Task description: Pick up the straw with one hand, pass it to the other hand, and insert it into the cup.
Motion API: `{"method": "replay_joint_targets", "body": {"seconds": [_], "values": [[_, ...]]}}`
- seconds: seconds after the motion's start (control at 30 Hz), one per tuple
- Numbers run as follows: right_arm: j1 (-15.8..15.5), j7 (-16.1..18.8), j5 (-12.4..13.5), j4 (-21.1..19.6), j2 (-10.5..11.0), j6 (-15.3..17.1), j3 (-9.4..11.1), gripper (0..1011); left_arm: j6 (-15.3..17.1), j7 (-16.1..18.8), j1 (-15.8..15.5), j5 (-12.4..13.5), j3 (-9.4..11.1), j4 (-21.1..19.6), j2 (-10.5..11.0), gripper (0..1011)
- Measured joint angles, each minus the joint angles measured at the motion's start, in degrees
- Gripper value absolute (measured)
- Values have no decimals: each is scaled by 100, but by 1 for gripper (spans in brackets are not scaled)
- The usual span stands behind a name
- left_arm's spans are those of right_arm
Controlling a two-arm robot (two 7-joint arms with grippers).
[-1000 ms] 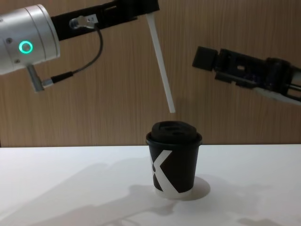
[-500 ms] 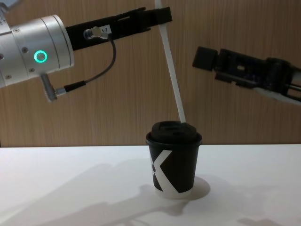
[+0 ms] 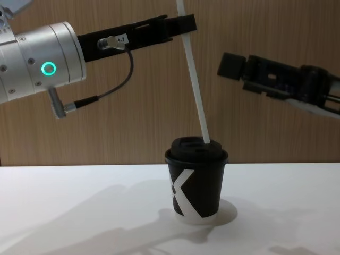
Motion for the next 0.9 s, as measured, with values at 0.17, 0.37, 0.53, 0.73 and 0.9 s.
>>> {"method": "replay_joint_targets", "body": {"seconds": [0.17,0.37,0.53,0.73,0.9], "values": [[0,0,0,0,0,0,0,1001,2,4,-12,20,-1,16,-3,10],[0,0,0,0,0,0,0,1001,4,12,-17,39,-13,28,-2,8],[0,0,0,0,0,0,0,1001,4,19,-17,52,-25,36,-1,8],[0,0,0,0,0,0,0,1001,4,24,-17,66,-38,55,-2,8],[0,0,0,0,0,0,0,1001,2,25,-18,78,-43,87,-14,7]]}}
